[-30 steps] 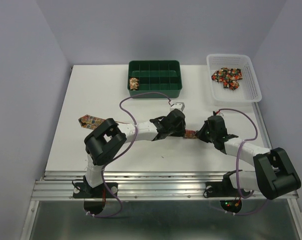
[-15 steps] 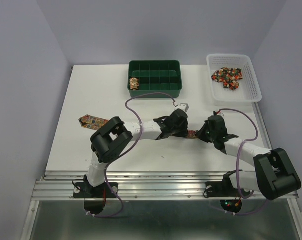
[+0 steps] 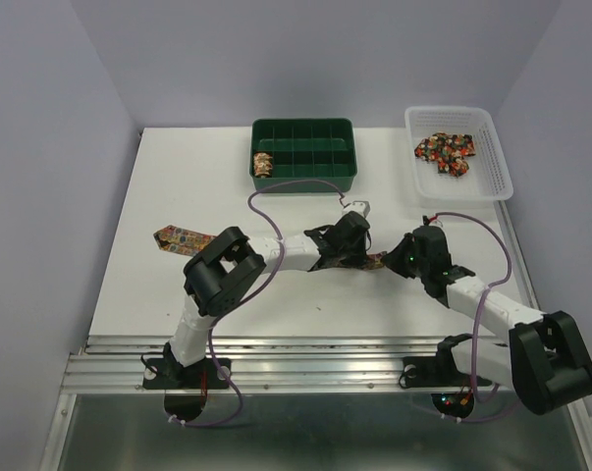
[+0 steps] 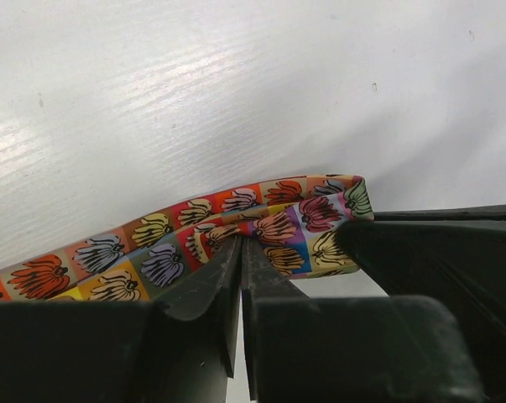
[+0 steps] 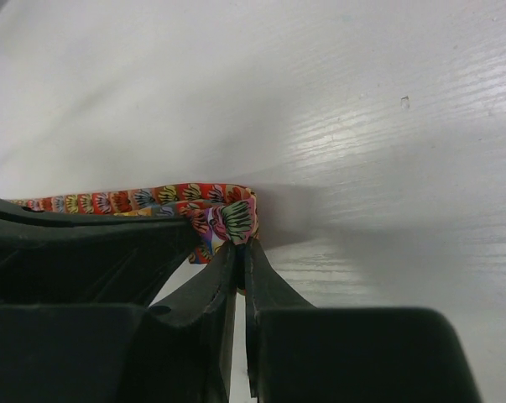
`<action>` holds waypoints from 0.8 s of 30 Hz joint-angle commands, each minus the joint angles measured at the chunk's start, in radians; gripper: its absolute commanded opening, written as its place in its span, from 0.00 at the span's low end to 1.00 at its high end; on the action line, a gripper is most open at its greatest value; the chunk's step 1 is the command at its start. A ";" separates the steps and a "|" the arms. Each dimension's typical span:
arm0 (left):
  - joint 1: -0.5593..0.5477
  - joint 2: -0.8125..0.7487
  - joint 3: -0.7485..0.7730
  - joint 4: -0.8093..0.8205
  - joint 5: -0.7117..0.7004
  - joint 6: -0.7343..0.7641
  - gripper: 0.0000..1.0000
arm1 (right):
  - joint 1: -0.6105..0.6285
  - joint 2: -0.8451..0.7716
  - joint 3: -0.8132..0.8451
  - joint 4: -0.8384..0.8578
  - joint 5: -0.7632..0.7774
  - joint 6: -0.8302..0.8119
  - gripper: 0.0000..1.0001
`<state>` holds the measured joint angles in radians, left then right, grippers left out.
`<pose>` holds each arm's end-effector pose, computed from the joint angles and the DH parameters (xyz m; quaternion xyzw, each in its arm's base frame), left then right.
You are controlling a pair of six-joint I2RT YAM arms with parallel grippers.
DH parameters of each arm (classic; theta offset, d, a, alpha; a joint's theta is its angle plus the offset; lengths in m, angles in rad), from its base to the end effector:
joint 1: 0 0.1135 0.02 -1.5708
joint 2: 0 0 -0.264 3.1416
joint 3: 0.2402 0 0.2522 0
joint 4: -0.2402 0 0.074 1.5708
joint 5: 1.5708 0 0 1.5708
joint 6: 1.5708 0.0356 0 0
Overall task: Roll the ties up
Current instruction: Roll the tie
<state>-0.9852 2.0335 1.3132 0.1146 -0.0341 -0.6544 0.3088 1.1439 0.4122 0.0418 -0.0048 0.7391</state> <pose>0.2506 -0.3757 0.1709 0.1380 0.8749 -0.3289 0.3276 0.2072 0.0663 0.1650 0.1921 0.8839 0.2152 0.3681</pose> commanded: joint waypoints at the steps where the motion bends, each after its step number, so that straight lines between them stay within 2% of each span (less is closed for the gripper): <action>1: 0.005 0.013 0.034 0.010 0.010 0.018 0.15 | -0.002 -0.035 -0.004 0.055 -0.090 0.042 0.01; 7: 0.006 0.004 0.003 0.049 0.019 0.002 0.14 | 0.001 -0.039 -0.013 0.110 -0.161 0.075 0.01; 13: 0.005 0.024 0.035 0.042 -0.001 -0.004 0.14 | 0.032 -0.044 -0.018 0.156 -0.193 0.112 0.01; 19: 0.008 0.016 0.060 -0.007 -0.098 -0.010 0.17 | 0.036 -0.059 -0.021 0.158 -0.158 0.140 0.01; 24: 0.013 -0.019 0.028 -0.010 -0.122 -0.014 0.23 | 0.036 -0.075 -0.023 0.130 -0.097 0.148 0.01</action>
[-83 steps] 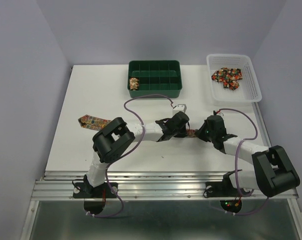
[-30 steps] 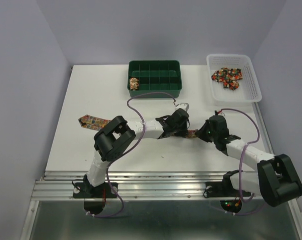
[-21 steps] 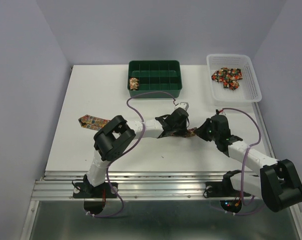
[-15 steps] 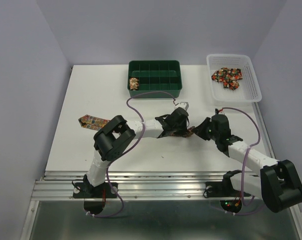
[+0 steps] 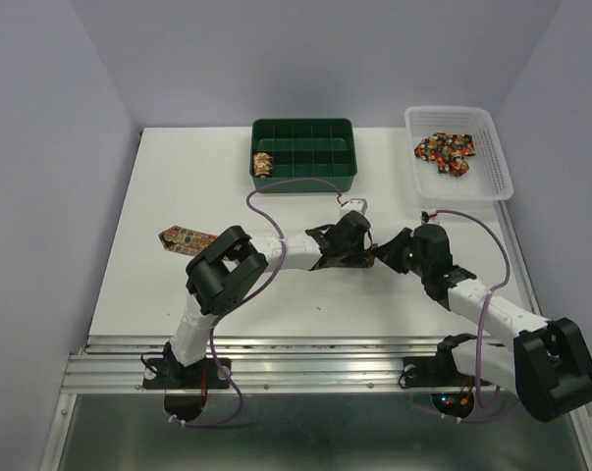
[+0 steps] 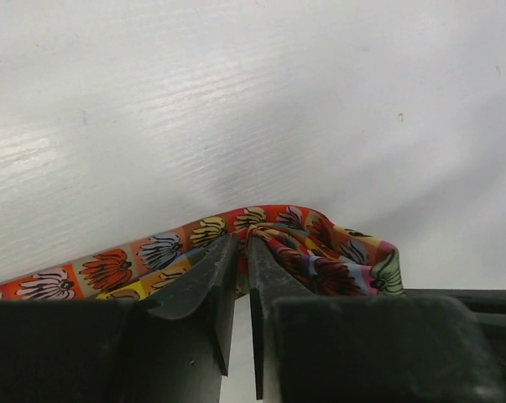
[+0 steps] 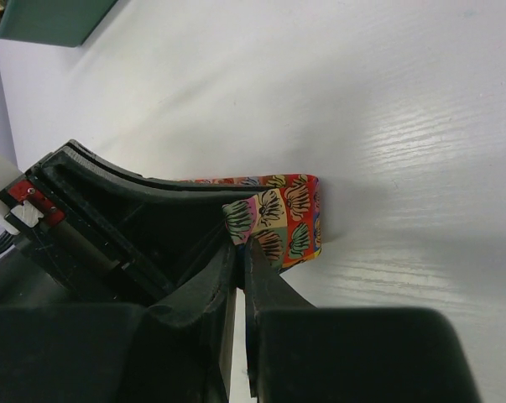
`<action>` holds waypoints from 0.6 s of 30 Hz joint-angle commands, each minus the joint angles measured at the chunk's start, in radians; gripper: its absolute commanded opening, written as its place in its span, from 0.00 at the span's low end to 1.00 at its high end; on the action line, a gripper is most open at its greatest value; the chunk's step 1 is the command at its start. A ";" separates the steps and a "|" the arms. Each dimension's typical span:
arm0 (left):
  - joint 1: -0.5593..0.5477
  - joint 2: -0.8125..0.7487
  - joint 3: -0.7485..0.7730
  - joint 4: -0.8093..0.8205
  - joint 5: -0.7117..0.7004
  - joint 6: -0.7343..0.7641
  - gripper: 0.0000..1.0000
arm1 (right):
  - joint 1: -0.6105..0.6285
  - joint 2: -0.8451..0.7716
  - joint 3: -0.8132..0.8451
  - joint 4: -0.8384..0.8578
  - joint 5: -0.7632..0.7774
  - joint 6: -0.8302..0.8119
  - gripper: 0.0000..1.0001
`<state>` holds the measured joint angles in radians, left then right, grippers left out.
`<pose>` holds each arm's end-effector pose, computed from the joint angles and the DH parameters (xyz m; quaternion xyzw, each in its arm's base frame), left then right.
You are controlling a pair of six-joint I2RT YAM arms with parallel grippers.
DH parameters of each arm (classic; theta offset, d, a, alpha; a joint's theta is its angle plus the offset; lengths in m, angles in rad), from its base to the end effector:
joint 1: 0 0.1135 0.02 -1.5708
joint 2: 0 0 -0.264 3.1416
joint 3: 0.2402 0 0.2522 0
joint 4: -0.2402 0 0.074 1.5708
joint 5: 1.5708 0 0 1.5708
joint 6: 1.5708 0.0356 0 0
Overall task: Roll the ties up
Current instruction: Roll the tie
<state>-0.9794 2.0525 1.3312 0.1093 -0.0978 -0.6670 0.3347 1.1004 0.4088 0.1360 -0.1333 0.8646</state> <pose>0.2568 -0.3762 0.1679 0.1156 0.8789 -0.3084 0.3450 0.2064 0.0768 0.1812 0.1971 0.8500 0.3218 0.3675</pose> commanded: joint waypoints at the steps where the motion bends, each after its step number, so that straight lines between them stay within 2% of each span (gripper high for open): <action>1: 0.007 -0.044 0.003 -0.003 -0.062 -0.002 0.23 | 0.010 -0.033 -0.018 0.031 0.040 0.022 0.01; 12: 0.005 -0.048 -0.020 0.049 0.026 0.004 0.23 | 0.032 0.045 -0.004 0.077 0.029 0.014 0.01; 18: 0.005 -0.043 -0.036 0.053 0.012 -0.006 0.23 | 0.072 0.105 0.015 0.123 0.029 0.019 0.01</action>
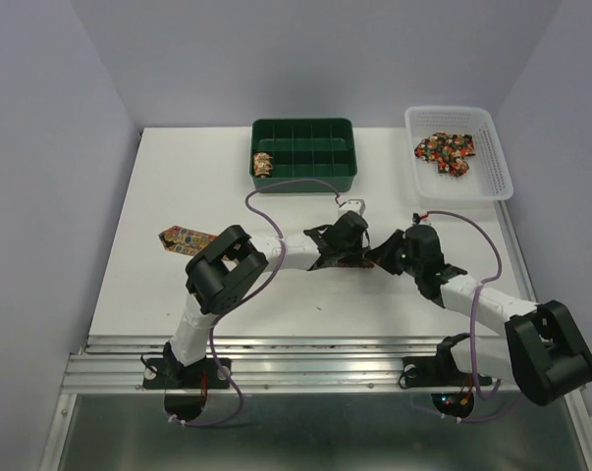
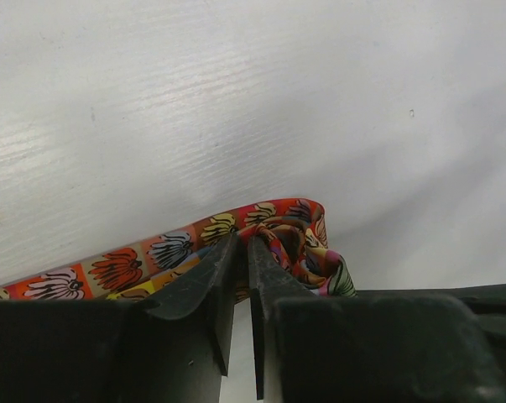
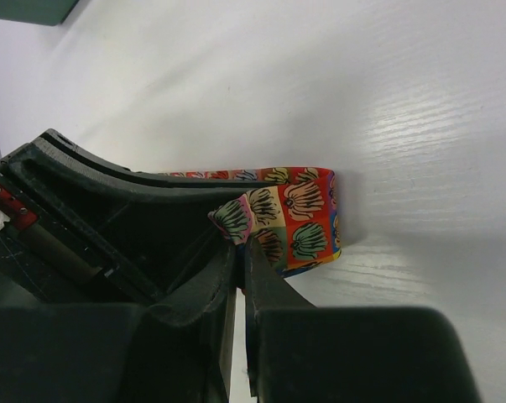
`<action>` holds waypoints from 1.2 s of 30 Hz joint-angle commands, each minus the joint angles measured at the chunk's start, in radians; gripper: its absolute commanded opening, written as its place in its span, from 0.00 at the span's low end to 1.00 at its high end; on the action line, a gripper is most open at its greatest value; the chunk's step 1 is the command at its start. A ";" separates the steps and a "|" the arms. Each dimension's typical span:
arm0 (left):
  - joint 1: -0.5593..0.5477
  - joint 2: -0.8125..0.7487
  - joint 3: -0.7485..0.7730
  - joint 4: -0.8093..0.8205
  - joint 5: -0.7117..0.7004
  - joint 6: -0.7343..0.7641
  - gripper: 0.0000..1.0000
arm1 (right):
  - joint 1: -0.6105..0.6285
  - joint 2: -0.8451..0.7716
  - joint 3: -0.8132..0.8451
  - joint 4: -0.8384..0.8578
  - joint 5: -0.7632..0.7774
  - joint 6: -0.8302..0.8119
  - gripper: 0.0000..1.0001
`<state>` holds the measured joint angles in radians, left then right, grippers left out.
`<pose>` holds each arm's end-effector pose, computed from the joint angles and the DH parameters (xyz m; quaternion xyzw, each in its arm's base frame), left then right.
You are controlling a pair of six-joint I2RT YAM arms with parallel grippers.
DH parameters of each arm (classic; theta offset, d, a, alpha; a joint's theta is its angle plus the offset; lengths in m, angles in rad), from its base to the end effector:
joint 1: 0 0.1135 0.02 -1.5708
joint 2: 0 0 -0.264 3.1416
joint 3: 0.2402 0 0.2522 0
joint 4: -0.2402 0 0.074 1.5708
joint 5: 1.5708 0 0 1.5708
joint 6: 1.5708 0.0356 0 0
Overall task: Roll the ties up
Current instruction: Roll the tie
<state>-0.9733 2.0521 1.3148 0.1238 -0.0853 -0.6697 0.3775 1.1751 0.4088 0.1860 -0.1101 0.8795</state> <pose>0.2576 -0.3731 0.1642 0.1147 0.8796 -0.3111 0.3411 0.2103 0.0876 0.1705 0.1929 0.8575 0.3182 0.3554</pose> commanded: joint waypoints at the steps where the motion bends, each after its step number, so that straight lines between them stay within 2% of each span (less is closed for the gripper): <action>1: -0.001 -0.044 -0.020 0.034 -0.010 -0.007 0.23 | 0.034 0.037 0.015 0.079 0.006 0.006 0.01; 11: 0.005 -0.092 -0.060 -0.035 -0.093 -0.039 0.22 | 0.047 0.066 0.039 0.064 0.047 -0.010 0.01; 17: 0.008 -0.147 -0.111 -0.041 -0.096 -0.053 0.14 | 0.064 0.150 0.048 0.096 0.032 -0.020 0.01; 27: 0.016 -0.242 -0.190 -0.042 -0.133 -0.061 0.14 | 0.098 0.190 0.065 0.119 0.041 -0.016 0.01; 36: 0.031 -0.244 -0.239 -0.021 -0.114 -0.059 0.13 | 0.104 0.181 0.076 0.125 0.104 0.032 0.01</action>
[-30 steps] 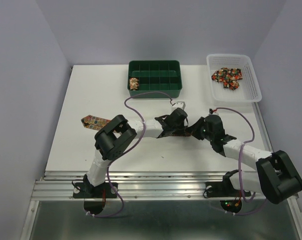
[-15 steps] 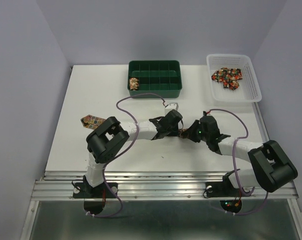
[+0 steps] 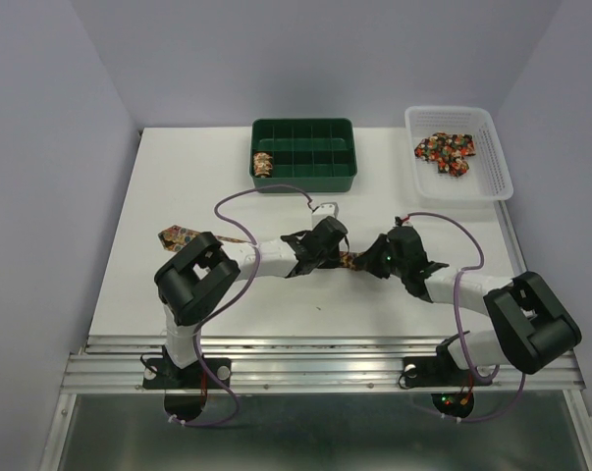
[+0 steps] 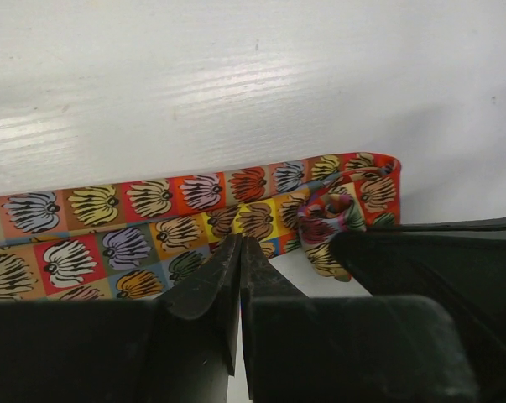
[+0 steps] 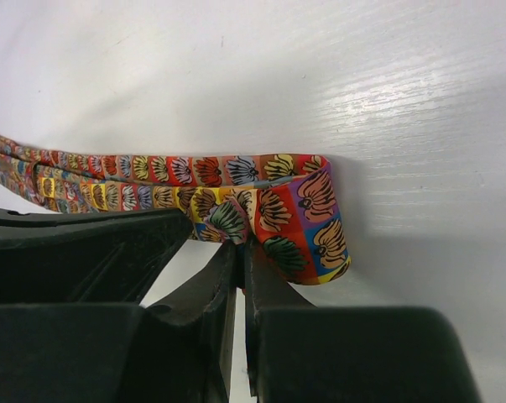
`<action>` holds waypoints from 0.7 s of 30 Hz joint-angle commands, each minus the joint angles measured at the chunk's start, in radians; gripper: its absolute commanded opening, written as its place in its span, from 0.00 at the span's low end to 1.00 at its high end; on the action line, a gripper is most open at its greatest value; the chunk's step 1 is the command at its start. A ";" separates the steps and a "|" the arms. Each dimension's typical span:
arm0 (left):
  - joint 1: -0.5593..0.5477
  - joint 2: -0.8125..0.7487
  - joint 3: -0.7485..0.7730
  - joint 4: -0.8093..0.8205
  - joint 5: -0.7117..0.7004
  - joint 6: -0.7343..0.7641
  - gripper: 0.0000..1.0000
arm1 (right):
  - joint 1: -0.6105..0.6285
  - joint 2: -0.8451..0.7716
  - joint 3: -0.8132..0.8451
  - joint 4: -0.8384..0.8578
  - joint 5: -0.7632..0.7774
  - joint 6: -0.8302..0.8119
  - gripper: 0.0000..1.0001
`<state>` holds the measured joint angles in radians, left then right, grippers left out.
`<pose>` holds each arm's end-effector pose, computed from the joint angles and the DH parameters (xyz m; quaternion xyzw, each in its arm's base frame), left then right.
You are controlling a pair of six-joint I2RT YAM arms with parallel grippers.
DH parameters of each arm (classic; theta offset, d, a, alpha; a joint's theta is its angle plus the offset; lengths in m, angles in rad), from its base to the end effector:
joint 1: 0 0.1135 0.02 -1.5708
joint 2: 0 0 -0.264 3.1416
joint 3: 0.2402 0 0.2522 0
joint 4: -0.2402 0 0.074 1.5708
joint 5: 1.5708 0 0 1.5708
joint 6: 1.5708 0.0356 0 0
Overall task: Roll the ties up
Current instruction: Roll the tie
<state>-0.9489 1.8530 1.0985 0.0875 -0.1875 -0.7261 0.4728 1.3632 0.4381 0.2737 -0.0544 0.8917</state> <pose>0.2377 -0.3202 0.1756 0.0590 0.8947 -0.2666 0.3536 0.2199 0.1147 0.1459 0.1745 0.8788 0.2986 0.3289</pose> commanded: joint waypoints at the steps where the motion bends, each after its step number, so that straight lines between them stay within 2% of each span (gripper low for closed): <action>1: 0.009 -0.043 -0.028 0.015 -0.013 -0.004 0.13 | 0.009 -0.007 0.050 0.044 0.048 0.024 0.01; 21: 0.021 -0.054 -0.065 0.046 0.019 -0.009 0.11 | 0.030 0.099 0.094 0.116 0.001 0.039 0.01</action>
<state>-0.9318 1.8530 1.0534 0.1081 -0.1688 -0.7311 0.4808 1.4303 0.4744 0.3275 -0.0486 0.9230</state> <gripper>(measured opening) 0.123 0.097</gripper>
